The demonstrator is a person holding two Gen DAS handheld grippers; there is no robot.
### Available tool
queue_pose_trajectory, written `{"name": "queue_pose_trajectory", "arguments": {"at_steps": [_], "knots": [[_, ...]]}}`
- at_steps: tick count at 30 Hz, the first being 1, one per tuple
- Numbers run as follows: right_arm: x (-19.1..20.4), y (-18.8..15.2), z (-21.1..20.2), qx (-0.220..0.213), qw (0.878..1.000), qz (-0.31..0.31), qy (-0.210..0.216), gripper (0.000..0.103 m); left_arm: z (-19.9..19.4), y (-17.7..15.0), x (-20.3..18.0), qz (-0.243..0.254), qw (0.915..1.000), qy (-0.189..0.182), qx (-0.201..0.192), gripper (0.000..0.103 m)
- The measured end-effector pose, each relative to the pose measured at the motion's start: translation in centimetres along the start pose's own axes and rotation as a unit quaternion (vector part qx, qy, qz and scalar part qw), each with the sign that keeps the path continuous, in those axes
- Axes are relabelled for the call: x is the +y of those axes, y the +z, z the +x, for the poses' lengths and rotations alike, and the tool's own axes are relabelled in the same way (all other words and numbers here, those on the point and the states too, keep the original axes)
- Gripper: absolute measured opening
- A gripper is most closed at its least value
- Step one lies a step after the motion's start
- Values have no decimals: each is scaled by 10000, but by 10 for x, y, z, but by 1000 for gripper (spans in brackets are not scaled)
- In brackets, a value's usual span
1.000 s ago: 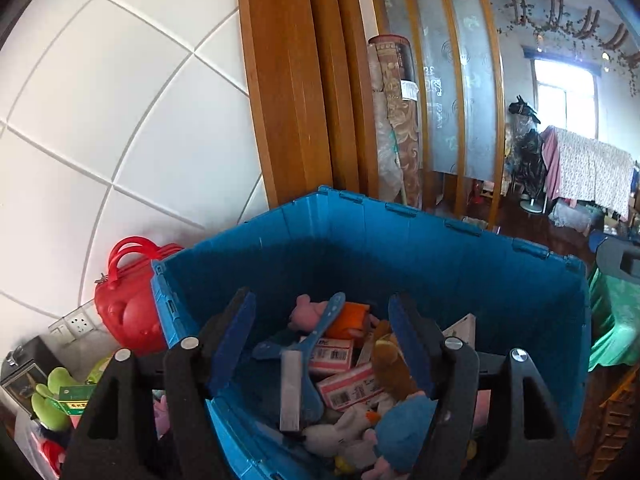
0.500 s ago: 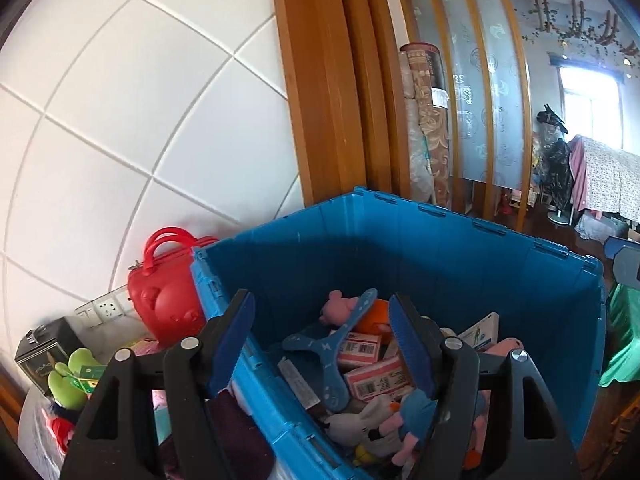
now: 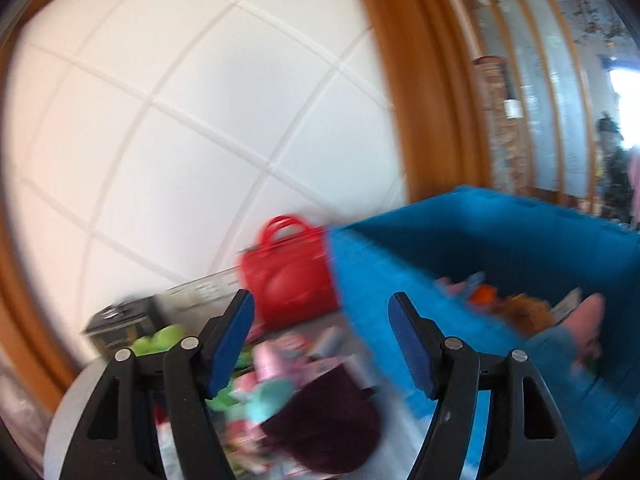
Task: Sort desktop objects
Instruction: 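Move both tools back over the items on the bed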
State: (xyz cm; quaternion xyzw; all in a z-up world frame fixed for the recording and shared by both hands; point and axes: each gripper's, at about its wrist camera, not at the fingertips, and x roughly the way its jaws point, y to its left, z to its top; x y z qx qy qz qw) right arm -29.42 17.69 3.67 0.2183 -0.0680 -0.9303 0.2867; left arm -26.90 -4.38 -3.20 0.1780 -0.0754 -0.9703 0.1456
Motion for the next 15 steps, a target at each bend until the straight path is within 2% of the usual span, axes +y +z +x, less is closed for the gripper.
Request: {"name": "queue_pose_trajectory", "arguments": {"at_steps": [7,10,15], "knots": [[86,-27,46,330,9988,-137,329,100,-12,-76,109,-12,9943,990,390,69],[115,-43,69,507,9976,-66,460,100,-15,-113,159,-22,9889,1305,707,69],[147,-75,109,926,9946,23,473,100,-17,-168,240,-133,9744,1865,1252,69]]}}
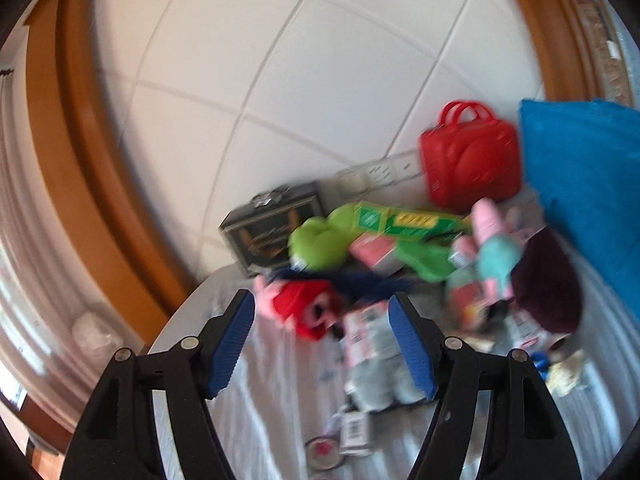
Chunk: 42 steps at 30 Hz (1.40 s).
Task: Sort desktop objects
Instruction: 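Move both tools back over the items on the bed, then grasp a small white barcode box with left tool while right tool grasps the grey bunny plush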
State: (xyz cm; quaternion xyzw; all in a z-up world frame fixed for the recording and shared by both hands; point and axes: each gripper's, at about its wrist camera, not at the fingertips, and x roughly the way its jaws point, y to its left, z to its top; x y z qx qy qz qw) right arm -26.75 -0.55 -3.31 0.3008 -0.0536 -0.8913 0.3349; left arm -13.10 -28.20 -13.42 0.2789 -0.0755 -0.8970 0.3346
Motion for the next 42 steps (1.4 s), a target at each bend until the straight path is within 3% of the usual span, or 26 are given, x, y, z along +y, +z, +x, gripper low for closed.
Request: {"name": "queue_pose_trajectory", "arguments": {"at_steps": [7,9,14,19,27,28,29,30,33,34,35,39,42], "knots": [[3,-23,62,712,9974,101,-89,100,48,-34,51,-254,9968,360,668,69],[9,-30,90,1119,9935,150,112,100,54,-39,60,-436,9954,341,779,69],[63,-63,181,1988,9767,-189,786,100,84,-44,64,-459,9935,333,985,69],[116,-100,272,2705,9558,-261,1121,100,114,-55,63,-460,9910,186,1242,69],[154,-152,377,3525,9331,-102,706,99,169,-68,61,-442,9874,-69,1515,69],[157,-153,378,3352,9399,-252,603,87,175,-69,59,-470,9866,-118,1557,69],[163,-154,376,3092,9473,-580,600,68,183,-69,56,-515,9858,-191,1584,69],[168,-152,371,2908,9493,-899,779,54,189,-70,53,-541,9850,-250,1621,69],[150,-138,358,2942,9453,-652,1248,29,206,-69,36,-658,9789,-669,1817,69],[141,-133,350,2914,9459,-667,1262,7,211,-68,29,-681,9773,-793,1843,69],[131,-129,340,2889,9472,-698,1201,2,218,-66,20,-678,9756,-953,1861,69],[100,-116,318,2770,9537,-740,910,2,245,-63,-3,-686,9672,-1321,2057,69],[104,-115,321,3016,9435,-874,1061,10,254,-64,-7,-765,9616,-1409,2229,69]]}}
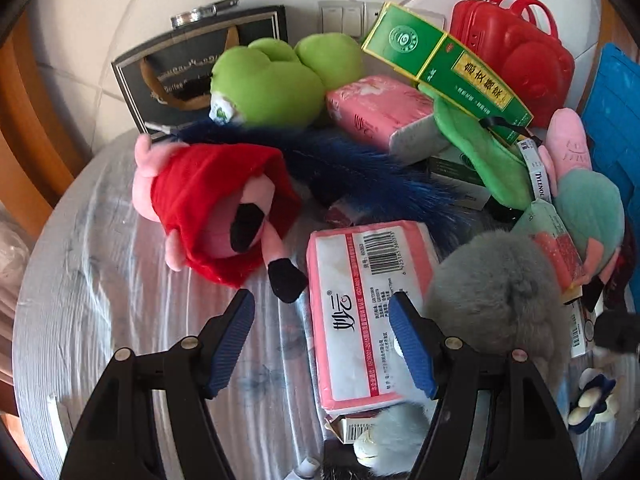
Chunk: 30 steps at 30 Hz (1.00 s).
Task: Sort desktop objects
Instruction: 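Grasp a small white barcode box with left tool while right tool grasps the grey bunny plush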
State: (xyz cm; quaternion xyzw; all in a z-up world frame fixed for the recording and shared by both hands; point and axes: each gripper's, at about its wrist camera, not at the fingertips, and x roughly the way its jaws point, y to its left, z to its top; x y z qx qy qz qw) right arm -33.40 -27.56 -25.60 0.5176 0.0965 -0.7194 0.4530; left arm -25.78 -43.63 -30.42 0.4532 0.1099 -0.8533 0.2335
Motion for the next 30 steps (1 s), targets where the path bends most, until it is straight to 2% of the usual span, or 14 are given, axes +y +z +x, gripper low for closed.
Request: {"name": "queue_pose_trajectory", "arguments": {"at_steps": [1,2,3,7,9,12,13,14,16,20,23,25,27,30], "knots": [[3,0,1,22,10000,-33,22,35,-1,-1,2,-27,10000,-20,10,69],[8,0,6,77,9999,-23,126,87,-6,-2,6,-37,10000,11,-19,69],[12,0,12,125,9997,26,189,103,-10,-4,9,-27,10000,79,-52,69],[38,9,14,-294,9987,-192,365,100,-34,-14,38,-85,9990,404,-189,69],[58,18,23,-496,9962,-704,-97,102,-42,-21,52,-143,9981,557,-221,69],[82,24,68,-87,9851,-1504,-833,100,-52,-34,68,-304,9977,572,-183,69],[87,22,82,69,9805,-1696,-993,72,-54,-40,70,-329,9979,532,-148,69],[85,18,90,166,9798,-1687,-1057,58,-58,-47,70,-333,9983,463,-107,69],[75,16,82,42,9877,-1411,-673,50,-62,-61,64,-254,9995,182,11,69],[57,9,41,-216,9889,-1346,-582,49,-59,-91,33,108,9976,-562,396,69],[45,4,9,-399,9909,-1169,-531,49,-48,-99,17,245,9952,-755,581,69],[46,1,-2,-459,9916,-1101,-503,49,-43,-101,16,173,9939,-860,661,63],[50,0,-6,-487,9915,-1106,-484,50,-37,-104,9,285,9923,-913,789,44],[51,2,-7,-493,9922,-1068,-406,50,-28,-110,2,482,9909,-854,923,32]]}}
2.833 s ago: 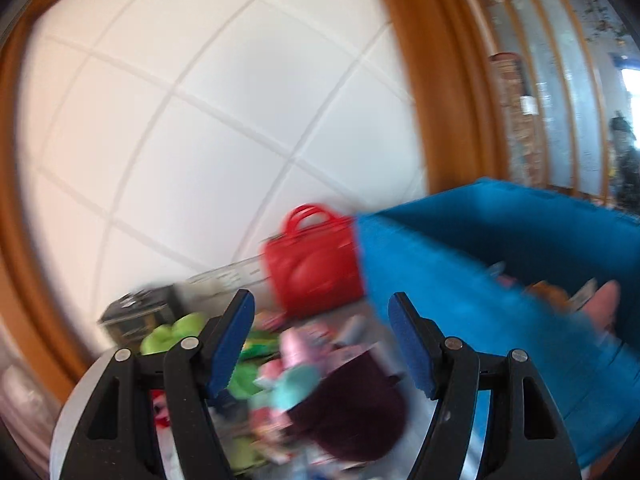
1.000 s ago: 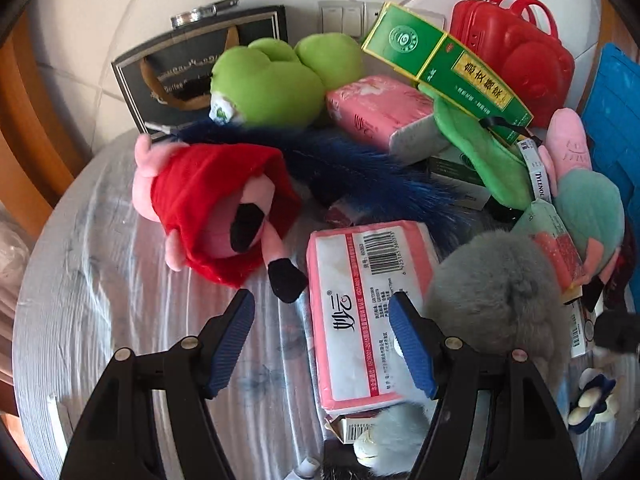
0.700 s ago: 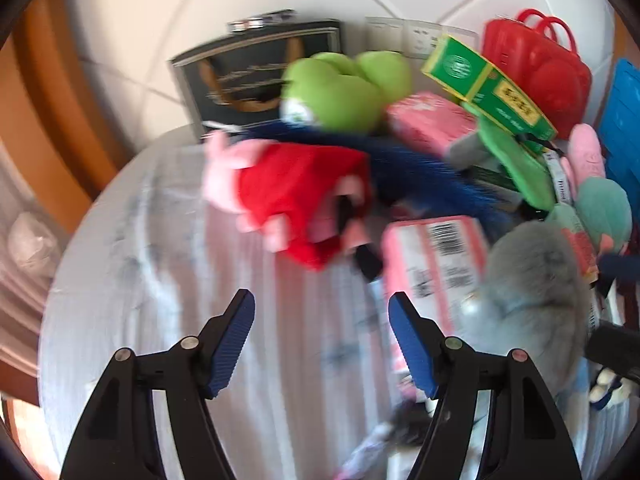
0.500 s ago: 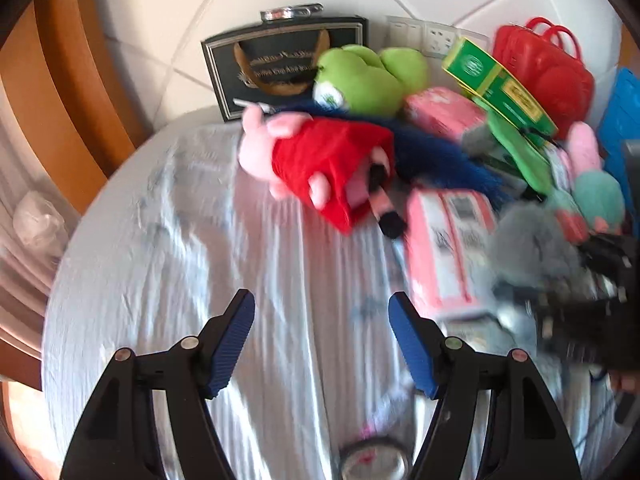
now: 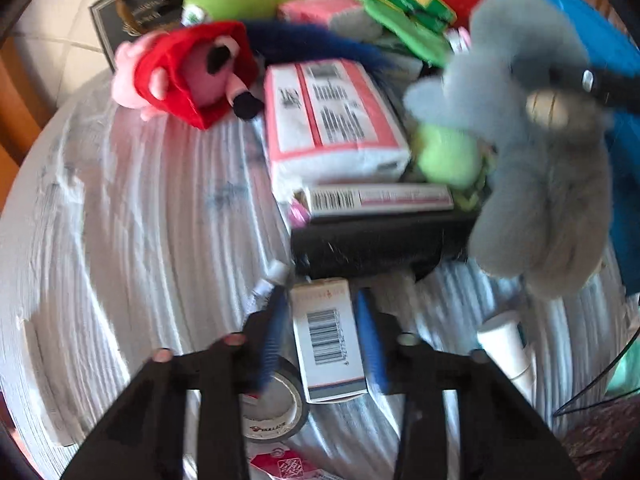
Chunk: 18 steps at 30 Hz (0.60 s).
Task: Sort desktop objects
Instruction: 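Grasp a small white barcode box with left tool while right tool grasps the grey bunny plush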
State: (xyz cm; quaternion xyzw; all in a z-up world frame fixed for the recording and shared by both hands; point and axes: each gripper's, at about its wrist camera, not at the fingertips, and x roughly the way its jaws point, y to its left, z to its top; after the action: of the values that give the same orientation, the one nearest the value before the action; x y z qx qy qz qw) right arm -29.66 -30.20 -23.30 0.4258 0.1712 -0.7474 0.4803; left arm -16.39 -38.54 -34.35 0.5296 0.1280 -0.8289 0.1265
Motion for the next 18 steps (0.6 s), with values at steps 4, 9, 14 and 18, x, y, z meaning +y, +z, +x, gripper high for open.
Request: {"name": "queue_pose_trajectory", "arguments": {"at_steps": [4,9,14,18], "knots": [[1,1,2,7,9999,57,104,50,15,-8,1,-86,9996,-116,250,31],[2,4,-1,-82,9998,90,143,50,16,-9,-11,228,9996,120,66,29],[1,4,-21,-349,9992,102,134,50,-10,-5,-15,229,9994,109,-239,29],[-1,4,-59,-704,9974,140,1,50,-57,10,-28,426,9955,165,-831,29]]}}
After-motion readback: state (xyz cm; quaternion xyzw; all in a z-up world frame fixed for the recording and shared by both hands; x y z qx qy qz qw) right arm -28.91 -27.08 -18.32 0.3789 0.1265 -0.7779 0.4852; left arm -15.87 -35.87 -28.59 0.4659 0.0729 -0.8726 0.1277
